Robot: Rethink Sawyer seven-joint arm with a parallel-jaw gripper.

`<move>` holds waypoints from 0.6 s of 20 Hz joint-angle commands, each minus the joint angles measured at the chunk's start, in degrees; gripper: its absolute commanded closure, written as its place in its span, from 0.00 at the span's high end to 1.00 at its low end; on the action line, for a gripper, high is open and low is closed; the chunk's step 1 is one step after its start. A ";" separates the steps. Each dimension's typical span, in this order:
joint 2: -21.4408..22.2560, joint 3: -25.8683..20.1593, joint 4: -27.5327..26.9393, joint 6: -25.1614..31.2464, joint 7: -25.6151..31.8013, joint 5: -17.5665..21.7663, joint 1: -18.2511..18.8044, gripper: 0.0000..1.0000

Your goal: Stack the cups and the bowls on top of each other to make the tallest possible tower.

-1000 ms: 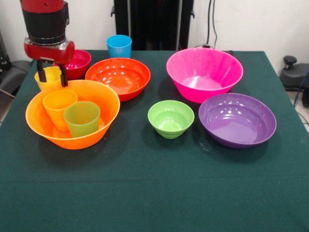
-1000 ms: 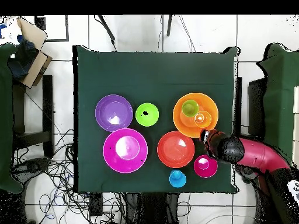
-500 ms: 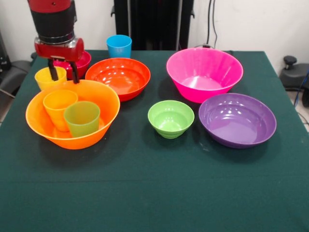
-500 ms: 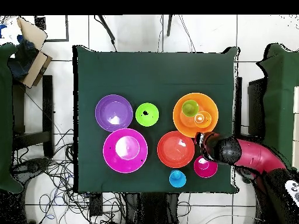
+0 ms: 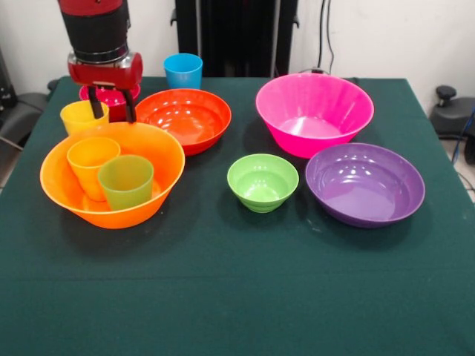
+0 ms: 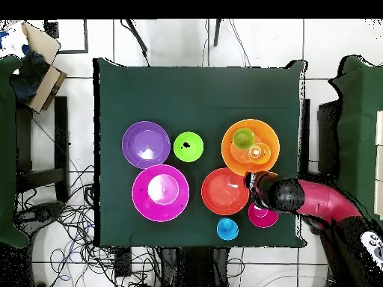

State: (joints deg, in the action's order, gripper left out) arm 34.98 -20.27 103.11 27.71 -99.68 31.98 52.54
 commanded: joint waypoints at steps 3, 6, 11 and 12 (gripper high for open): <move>1.09 -1.91 3.12 2.67 12.10 10.18 -1.72 1.00; 1.33 -1.64 3.42 0.97 12.18 13.27 -0.97 1.00; 0.52 -3.63 4.02 1.56 14.22 15.63 2.23 1.00; 0.54 -3.73 4.03 1.64 14.14 16.02 2.37 1.00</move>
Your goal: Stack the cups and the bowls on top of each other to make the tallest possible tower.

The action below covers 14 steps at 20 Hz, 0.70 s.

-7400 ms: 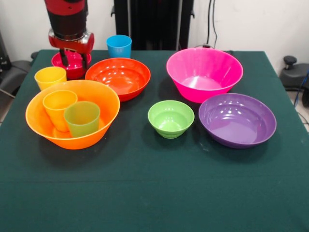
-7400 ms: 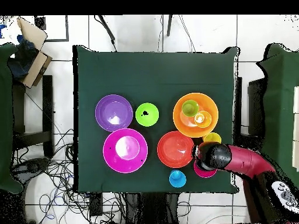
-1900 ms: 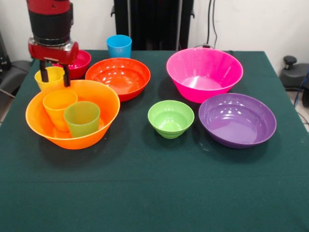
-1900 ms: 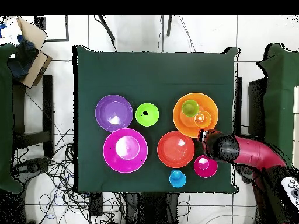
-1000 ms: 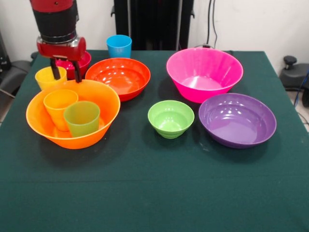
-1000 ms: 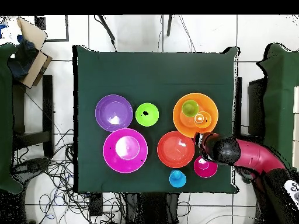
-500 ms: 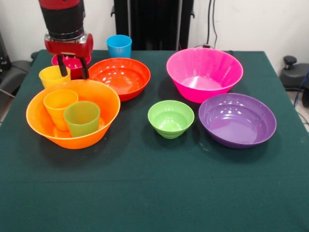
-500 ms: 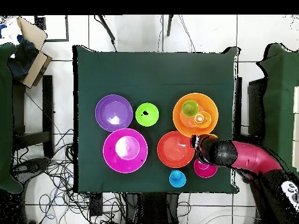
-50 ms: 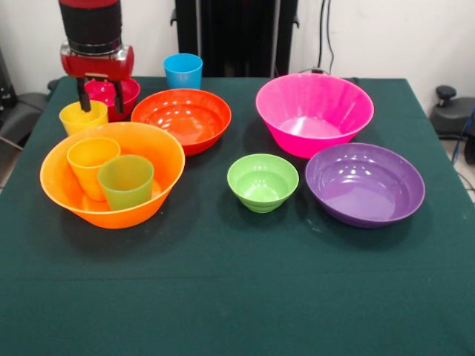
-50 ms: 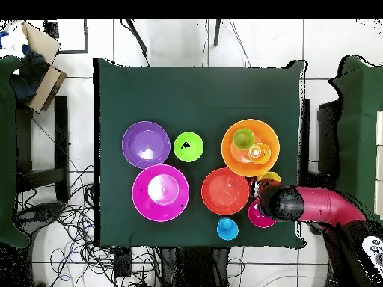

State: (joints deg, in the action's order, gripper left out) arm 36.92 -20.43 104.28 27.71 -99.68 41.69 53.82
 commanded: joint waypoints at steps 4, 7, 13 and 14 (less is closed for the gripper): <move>-2.15 -4.48 3.10 1.64 14.14 7.56 2.30 1.00; -3.37 -5.49 3.62 1.36 13.75 7.98 3.37 1.00; -4.44 -6.59 4.38 -0.07 11.93 9.11 4.22 1.00; -4.60 -6.77 4.48 -0.25 11.69 9.20 4.37 1.00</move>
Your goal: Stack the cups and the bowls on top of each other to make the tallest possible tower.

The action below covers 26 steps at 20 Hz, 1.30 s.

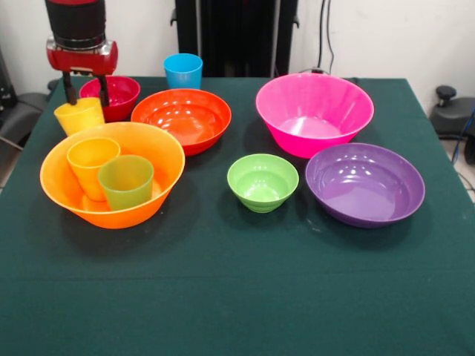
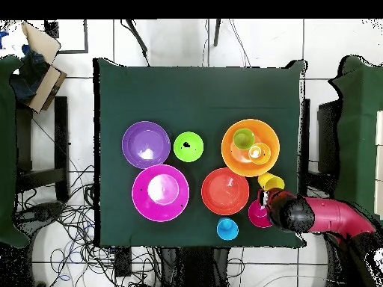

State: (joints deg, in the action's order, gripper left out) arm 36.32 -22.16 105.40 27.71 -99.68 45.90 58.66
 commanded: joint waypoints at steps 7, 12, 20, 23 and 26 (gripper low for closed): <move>-5.11 -7.31 3.98 -0.63 12.39 5.05 1.40 1.00; -5.26 -8.28 4.32 -1.08 11.71 5.38 1.81 1.00; -4.83 -8.08 3.94 -2.12 10.15 7.06 1.36 1.00; -4.60 -8.03 3.67 -1.88 10.02 7.47 1.09 1.00; -4.54 -8.26 3.49 -1.70 10.02 7.71 1.06 1.00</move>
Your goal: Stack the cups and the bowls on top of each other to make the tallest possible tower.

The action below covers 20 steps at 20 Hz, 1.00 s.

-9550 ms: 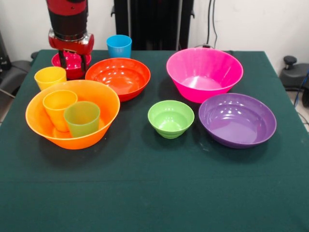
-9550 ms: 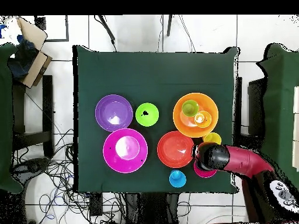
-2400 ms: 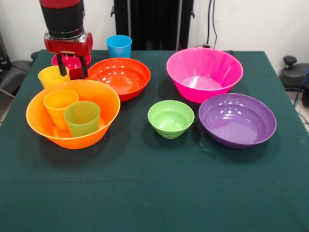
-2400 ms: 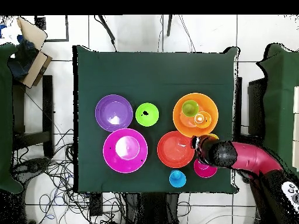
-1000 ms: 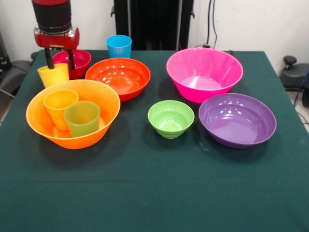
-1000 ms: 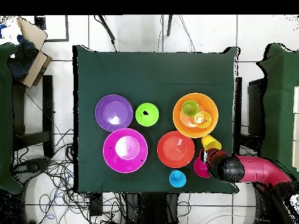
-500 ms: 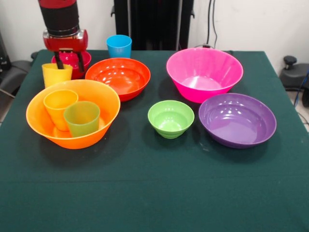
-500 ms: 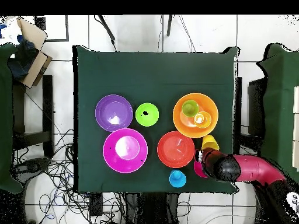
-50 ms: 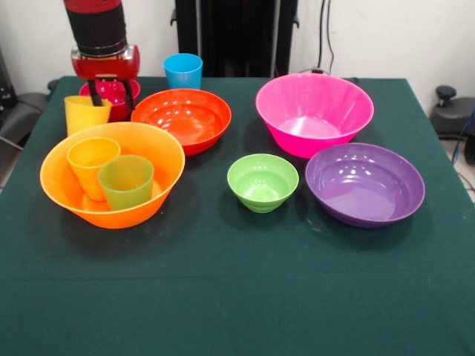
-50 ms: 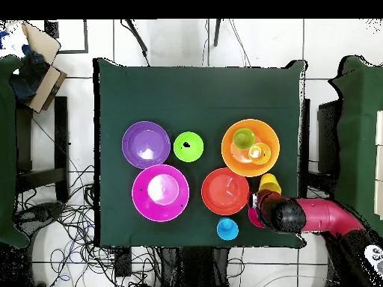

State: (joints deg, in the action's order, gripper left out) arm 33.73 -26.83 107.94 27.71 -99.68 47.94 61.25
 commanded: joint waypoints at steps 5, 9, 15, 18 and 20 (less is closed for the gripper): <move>-1.08 -2.80 0.44 -2.22 8.63 7.40 -2.54 1.00; -0.64 -3.20 -0.40 -2.48 9.16 8.58 -2.48 1.00; -0.52 -4.40 -1.18 -2.15 9.75 9.03 -2.29 1.00; -0.60 -4.95 -1.53 -0.93 10.53 8.44 -2.07 1.00; -0.72 -5.44 -1.75 -0.29 11.12 8.04 -1.87 1.00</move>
State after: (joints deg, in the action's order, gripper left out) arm 34.27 -28.02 107.95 27.70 -99.68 52.21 61.16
